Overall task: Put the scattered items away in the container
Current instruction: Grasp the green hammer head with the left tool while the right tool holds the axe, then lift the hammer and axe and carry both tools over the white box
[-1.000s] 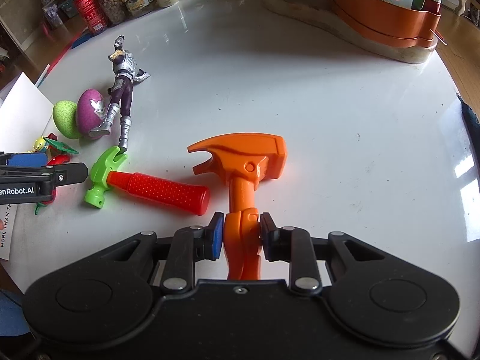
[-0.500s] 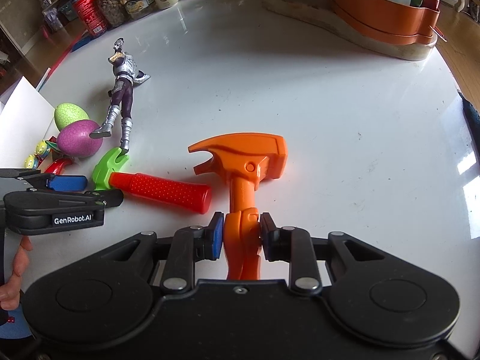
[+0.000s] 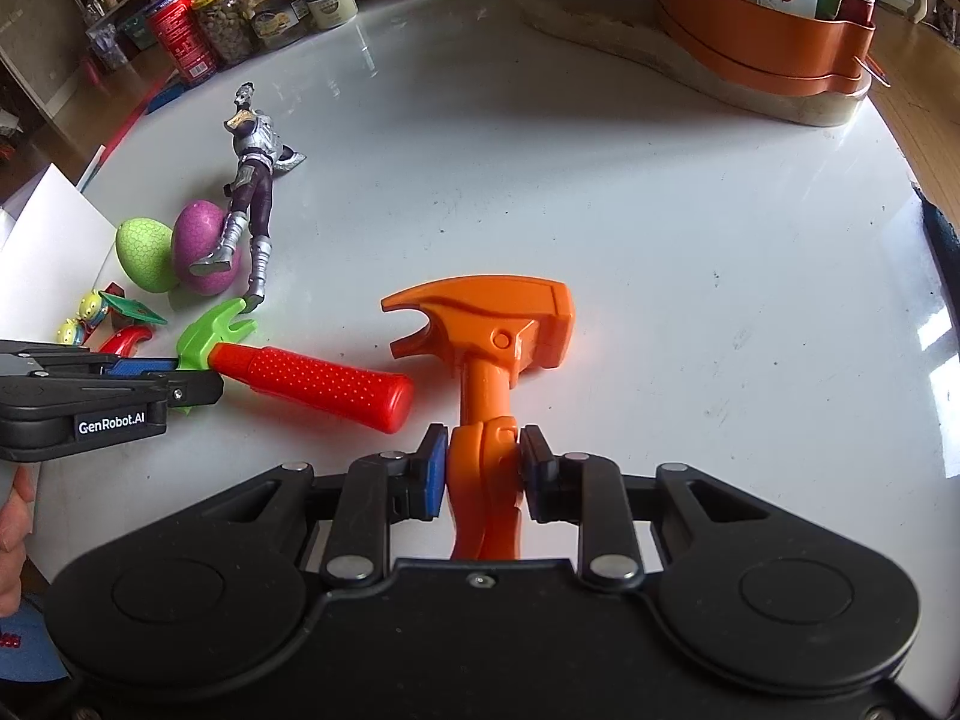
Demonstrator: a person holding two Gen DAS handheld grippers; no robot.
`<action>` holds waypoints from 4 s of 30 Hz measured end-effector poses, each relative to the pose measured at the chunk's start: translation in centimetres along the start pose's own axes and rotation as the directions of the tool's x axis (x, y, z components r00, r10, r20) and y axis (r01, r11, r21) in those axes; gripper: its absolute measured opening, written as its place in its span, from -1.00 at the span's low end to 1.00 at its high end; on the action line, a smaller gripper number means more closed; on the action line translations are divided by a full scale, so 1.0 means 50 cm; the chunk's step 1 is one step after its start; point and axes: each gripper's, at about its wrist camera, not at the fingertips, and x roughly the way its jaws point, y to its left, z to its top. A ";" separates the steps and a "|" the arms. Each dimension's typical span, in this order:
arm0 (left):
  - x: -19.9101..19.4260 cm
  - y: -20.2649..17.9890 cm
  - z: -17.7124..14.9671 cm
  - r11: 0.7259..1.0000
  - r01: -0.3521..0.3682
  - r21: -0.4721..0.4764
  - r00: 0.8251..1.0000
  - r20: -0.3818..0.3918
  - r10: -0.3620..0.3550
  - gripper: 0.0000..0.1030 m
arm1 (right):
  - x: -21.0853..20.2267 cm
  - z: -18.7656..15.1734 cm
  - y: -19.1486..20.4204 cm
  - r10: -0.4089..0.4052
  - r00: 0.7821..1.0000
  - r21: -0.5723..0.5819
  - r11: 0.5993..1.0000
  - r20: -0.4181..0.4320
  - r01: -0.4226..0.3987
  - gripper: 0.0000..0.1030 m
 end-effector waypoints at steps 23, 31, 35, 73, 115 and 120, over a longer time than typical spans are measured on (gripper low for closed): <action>-0.119 0.061 -0.058 0.999 0.009 -0.032 0.998 0.063 -0.007 -0.53 | -0.039 -0.007 -0.002 0.020 0.999 0.051 0.998 0.042 -0.022 -0.48; -0.146 0.071 -0.069 0.999 0.017 -0.044 0.997 0.078 -0.014 -0.53 | -0.057 0.001 -0.006 0.044 0.996 0.083 0.995 0.082 -0.051 -0.48; -0.146 0.072 -0.074 0.999 0.016 -0.042 0.997 0.073 -0.013 -0.53 | -0.041 -0.004 0.007 0.035 0.999 0.052 0.998 0.039 -0.037 -0.48; -0.207 0.092 -0.088 0.998 -0.049 -0.029 0.992 0.114 0.052 -0.53 | -0.046 0.020 0.077 -0.036 0.994 -0.034 0.999 0.103 0.040 -0.65; -0.495 0.390 -0.243 0.948 -0.184 -0.261 0.940 0.235 0.247 -0.52 | -0.216 0.059 0.523 0.133 0.975 -0.385 0.921 0.180 -0.055 -0.65; -0.498 0.445 -0.279 0.931 -0.193 -0.311 0.940 0.213 0.266 -0.52 | -0.207 0.067 0.603 0.166 0.972 -0.444 0.893 0.163 -0.078 -0.65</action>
